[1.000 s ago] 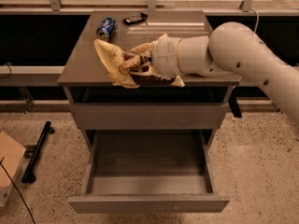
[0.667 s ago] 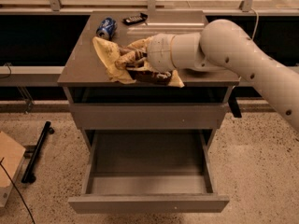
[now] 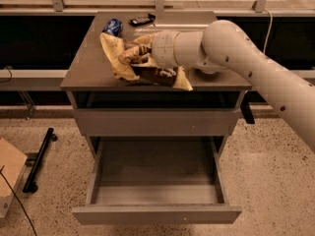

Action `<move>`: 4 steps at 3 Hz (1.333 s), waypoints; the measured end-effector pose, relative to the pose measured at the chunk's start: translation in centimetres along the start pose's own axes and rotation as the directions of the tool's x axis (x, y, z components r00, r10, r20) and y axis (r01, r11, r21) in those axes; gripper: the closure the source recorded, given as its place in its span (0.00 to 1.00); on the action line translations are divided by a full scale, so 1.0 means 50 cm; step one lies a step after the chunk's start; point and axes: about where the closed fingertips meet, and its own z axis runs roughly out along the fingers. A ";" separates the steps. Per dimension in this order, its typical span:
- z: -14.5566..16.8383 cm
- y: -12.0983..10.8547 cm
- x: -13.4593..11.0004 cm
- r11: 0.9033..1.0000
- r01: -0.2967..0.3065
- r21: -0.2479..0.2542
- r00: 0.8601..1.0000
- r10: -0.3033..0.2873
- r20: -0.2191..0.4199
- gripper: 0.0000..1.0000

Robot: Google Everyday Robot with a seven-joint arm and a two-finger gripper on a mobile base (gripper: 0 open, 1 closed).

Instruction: Pick brown chip bag from middle drawer and place on counter

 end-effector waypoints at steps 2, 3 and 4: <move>0.062 -0.086 0.020 0.994 -0.025 0.111 0.999 0.022 0.027 0.15; 0.066 -0.089 0.017 0.993 -0.025 0.112 0.999 0.021 0.031 0.00; 0.066 -0.089 0.017 0.993 -0.025 0.112 0.999 0.021 0.031 0.00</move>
Offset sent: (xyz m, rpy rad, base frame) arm 0.0765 0.0244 0.0431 0.1625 -0.0762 -0.0726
